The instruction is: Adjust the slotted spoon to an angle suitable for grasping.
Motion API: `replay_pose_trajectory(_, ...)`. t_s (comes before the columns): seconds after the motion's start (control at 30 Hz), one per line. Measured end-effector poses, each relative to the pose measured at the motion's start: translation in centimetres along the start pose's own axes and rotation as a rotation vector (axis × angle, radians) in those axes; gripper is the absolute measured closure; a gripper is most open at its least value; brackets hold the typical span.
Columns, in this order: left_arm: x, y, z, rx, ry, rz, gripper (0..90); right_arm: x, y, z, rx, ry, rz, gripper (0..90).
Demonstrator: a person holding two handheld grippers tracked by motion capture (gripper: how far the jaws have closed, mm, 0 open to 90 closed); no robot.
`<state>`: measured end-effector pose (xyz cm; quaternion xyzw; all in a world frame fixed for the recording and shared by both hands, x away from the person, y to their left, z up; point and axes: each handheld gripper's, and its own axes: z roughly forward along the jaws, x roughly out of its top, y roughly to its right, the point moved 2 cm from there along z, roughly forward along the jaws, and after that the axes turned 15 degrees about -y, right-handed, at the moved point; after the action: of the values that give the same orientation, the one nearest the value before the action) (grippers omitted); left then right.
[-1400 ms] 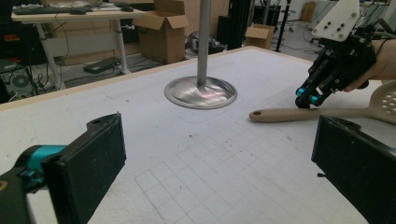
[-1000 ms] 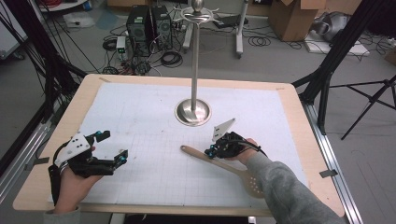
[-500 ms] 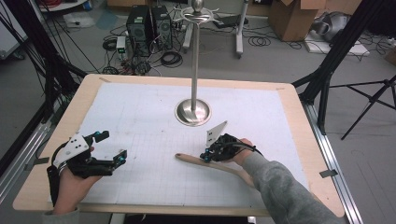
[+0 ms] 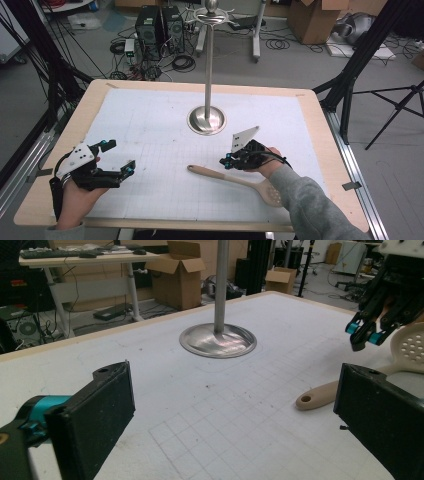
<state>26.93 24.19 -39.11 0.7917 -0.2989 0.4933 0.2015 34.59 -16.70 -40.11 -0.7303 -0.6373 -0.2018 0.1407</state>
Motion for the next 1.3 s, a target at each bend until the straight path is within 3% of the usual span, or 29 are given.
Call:
replay_pose_trajectory(0.4, 0.1, 0.0, 0.7, -0.014, -0.006, 0.001, 3.3, -2.3, -1.5, -2.2, -0.010, 0.102, 0.073, 58.2)
replay_pose_trajectory(0.5, 0.1, -0.1, 0.9, -0.020, -0.006, -0.001, 3.3, -3.0, -1.7, -2.5, 0.006, 0.122, 0.131, 46.3)
replay_pose_trajectory(0.7, -0.1, -0.5, 1.0, -0.025, -0.005, -0.014, 3.3, -3.6, -2.0, -3.0, 0.020, 0.115, 0.209, 23.1)
replay_pose_trajectory(0.77, -0.3, -0.6, 0.7, -0.019, -0.002, -0.020, 3.3, -3.9, -2.2, -3.0, 0.047, 0.080, 0.222, 12.3)
replay_pose_trajectory(0.83, -0.5, -0.8, 0.2, -0.009, 0.000, -0.026, 3.3, -4.2, -2.4, -3.0, 0.043, 0.060, 0.244, 12.0)
replay_pose_trajectory(1.03, -0.7, -0.7, -0.5, 0.009, 0.006, -0.029, 3.3, -5.1, -2.9, -2.9, 0.037, 0.059, 0.230, 14.4)
replay_pose_trajectory(1.3, -1.1, -0.7, -1.1, 0.024, 0.003, -0.038, 3.3, -5.6, -2.5, -3.1, 0.033, 0.054, 0.229, 14.7)
